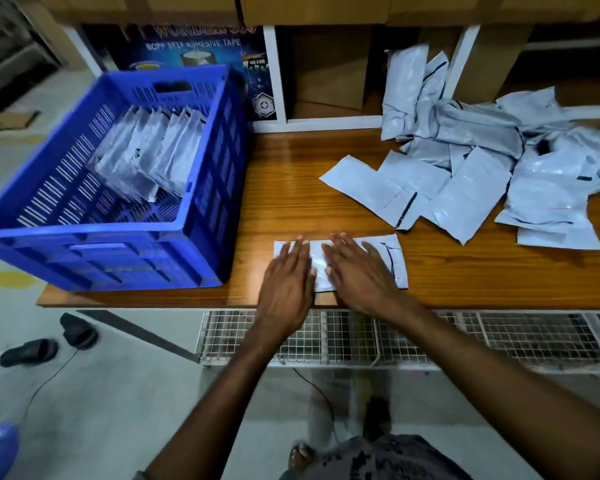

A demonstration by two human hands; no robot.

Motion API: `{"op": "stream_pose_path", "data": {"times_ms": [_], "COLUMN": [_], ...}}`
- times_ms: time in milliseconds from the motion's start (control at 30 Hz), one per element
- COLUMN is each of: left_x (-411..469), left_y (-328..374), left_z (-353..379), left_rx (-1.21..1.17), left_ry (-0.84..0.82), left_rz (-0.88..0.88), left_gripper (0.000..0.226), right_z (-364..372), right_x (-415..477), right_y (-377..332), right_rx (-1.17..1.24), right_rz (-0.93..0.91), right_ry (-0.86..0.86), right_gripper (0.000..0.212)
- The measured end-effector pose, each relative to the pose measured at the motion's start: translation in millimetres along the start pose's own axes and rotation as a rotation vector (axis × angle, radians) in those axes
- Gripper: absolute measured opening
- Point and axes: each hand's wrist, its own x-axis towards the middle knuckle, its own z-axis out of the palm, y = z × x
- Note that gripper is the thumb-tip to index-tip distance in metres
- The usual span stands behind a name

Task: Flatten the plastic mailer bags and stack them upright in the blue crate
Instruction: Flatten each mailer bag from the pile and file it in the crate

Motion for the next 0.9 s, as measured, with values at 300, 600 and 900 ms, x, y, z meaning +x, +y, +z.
{"op": "stream_pose_path", "data": {"times_ms": [300, 600, 900], "left_x": [5, 0, -19], "left_y": [-12, -22, -30], "left_z": [36, 23, 1], "left_rx": [0.101, 0.166, 0.089], "left_ry": [-0.074, -0.149, -0.23], "left_rz": [-0.029, -0.157, 0.004], "left_gripper": [0.062, 0.087, 0.091], "right_z": [38, 29, 12], "right_x": [-2, -14, -39], "right_y": [23, 56, 58], "right_rx": [0.007, -0.015, -0.014], "right_rz": [0.074, 0.166, -0.041], "right_ry": [0.044, -0.036, -0.065], "right_gripper": [0.072, 0.084, 0.089]}}
